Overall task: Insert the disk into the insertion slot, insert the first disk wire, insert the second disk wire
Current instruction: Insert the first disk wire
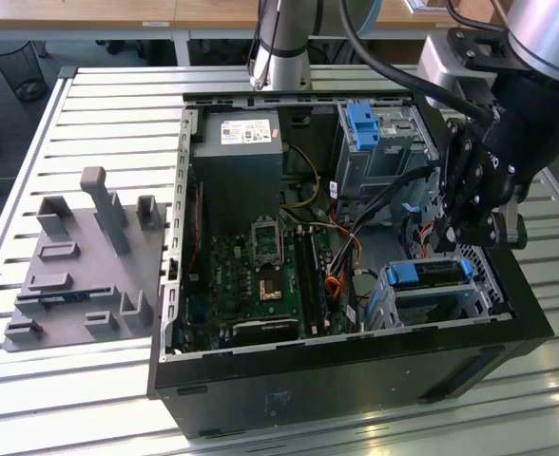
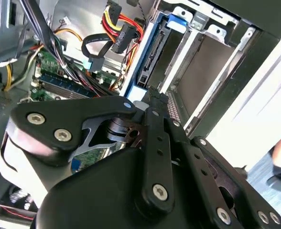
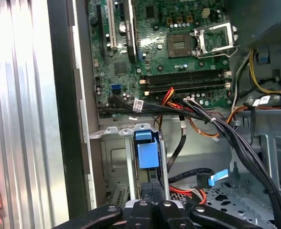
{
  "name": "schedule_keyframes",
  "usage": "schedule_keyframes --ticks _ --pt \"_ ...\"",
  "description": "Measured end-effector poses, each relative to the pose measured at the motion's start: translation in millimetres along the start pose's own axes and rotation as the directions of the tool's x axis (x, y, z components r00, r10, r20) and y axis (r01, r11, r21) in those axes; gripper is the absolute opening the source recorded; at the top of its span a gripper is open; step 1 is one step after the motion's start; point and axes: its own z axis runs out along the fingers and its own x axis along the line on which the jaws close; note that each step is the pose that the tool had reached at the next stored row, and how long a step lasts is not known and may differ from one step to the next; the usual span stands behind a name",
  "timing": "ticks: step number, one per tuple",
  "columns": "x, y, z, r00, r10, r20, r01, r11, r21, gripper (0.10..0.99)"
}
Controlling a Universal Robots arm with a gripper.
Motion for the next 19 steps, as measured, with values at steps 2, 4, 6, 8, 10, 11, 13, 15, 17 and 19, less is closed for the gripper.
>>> schedule_keyframes --ticks 2,4,6,8,10,11,13,15,17,19 --pt "-0.1 0.0 0.3 0.9996 0.029 0.0002 -0.029 0.9996 0.0 0.106" --pt "-0.3 0.0 0.7 0.9984 0.056 0.0005 -0.056 0.9984 0.0 0.106" --pt "-1.2 0.0 1.0 0.9975 0.071 0.0003 -0.071 0.9975 0.0 0.106" --pt "-3.8 -0.7 1.7 0.9972 0.075 0.0006 -0.075 0.9972 0.0 0.106" --pt "-7.1 -1.6 2.2 0.997 0.077 0.0006 -0.077 0.997 0.0 0.106" --pt "-8.8 -2.1 2.5 0.997 0.078 0.0007 -0.078 0.997 0.0 0.106" --pt "-12.3 -3.3 3.1 0.9969 0.079 0.0006 -0.079 0.9969 0.0 0.106" --pt "-14.9 -4.4 4.0 0.9966 0.082 0.0007 -0.082 0.9966 0.0 0.106" --pt "-17.3 -5.7 4.6 0.9963 0.086 0.0007 -0.086 0.9963 0.0 0.106" --pt "-19.8 -7.1 5.4 0.9961 0.089 0.0008 -0.089 0.9961 0.0 0.106"
